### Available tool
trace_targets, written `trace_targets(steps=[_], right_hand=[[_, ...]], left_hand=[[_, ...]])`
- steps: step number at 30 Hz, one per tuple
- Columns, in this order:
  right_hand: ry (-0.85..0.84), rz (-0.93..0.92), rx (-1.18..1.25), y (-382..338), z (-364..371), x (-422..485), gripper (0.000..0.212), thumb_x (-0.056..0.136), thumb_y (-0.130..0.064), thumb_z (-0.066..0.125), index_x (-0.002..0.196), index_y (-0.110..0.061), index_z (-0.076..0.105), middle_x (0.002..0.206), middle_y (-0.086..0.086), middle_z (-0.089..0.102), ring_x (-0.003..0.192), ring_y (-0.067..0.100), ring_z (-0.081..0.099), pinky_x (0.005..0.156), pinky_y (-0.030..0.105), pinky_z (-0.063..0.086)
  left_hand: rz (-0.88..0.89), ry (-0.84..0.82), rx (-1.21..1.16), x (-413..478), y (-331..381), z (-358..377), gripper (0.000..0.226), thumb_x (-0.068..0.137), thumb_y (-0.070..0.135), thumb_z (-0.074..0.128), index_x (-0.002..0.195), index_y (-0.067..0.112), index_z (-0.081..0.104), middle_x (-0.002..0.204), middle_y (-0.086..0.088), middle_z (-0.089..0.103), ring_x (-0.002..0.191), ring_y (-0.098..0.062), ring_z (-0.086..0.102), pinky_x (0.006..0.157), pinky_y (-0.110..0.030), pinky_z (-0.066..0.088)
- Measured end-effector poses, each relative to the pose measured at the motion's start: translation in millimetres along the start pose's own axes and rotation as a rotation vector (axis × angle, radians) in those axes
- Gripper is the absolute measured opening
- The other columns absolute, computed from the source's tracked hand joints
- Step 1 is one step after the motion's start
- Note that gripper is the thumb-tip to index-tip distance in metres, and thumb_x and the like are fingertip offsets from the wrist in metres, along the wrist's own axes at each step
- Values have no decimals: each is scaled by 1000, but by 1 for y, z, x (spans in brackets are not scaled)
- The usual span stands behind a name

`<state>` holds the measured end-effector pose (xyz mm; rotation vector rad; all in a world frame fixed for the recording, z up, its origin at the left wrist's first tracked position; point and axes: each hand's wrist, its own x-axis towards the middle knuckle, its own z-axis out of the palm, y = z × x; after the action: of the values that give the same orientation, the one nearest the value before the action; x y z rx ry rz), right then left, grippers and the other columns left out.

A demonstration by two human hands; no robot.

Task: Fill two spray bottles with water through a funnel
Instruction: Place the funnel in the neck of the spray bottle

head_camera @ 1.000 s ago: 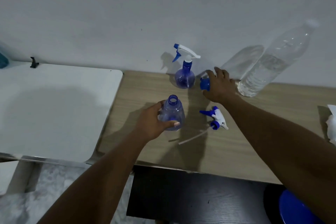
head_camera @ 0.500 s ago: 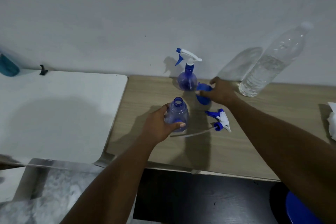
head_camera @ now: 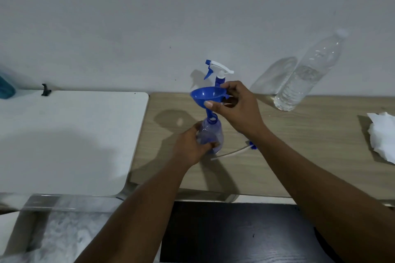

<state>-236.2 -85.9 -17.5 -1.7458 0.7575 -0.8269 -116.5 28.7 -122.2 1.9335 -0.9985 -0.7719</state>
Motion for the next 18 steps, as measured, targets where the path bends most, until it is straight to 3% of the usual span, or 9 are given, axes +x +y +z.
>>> trace_targets(steps=[4,9,13,15,16,18], right_hand=[[46,-37,0,7,-3,-8,63,64,-31,94,114,-14,60,111,-4,69,102,14,69,80,25,58],[-14,-68,-103,16,-8,-22,67,60,-29,96,115,-21,58,116,-7,67,100,13,67,77,24,56],[-43,-72,-118,21,-11,-28,72,61,-37,95,118,-26,53,121,-9,65,101,12,67,77,27,54],[-71,-55,-147,21,-13,-31,81,60,-39,95,126,-27,49,126,-10,63,107,8,65,80,27,54],[-92,-39,-161,20,-16,-32,88,60,-39,95,131,-30,45,129,-11,62,111,6,63,83,26,54],[-136,-7,-170,19,-22,-35,100,58,-40,96,139,-36,36,138,-10,57,117,6,60,87,27,52]], left_hand=[[-24,-25,5,0,1,-1,74,70,47,85,134,39,50,112,17,61,102,-10,63,93,-37,54],[-54,-40,-8,2,1,0,74,64,54,83,129,39,52,111,11,68,97,-13,67,89,-42,57],[-76,-74,-33,1,5,-1,54,78,31,82,123,35,51,110,8,64,102,-15,64,94,-41,54],[-84,-115,-160,-3,7,-1,46,80,21,80,114,34,53,113,8,62,109,-20,62,98,-41,53],[-86,-110,-192,-5,5,0,52,76,27,82,118,33,53,118,8,61,113,-21,61,98,-39,52],[-82,-71,-112,-10,4,1,89,62,50,83,140,29,45,127,10,58,118,-14,58,100,-34,50]])
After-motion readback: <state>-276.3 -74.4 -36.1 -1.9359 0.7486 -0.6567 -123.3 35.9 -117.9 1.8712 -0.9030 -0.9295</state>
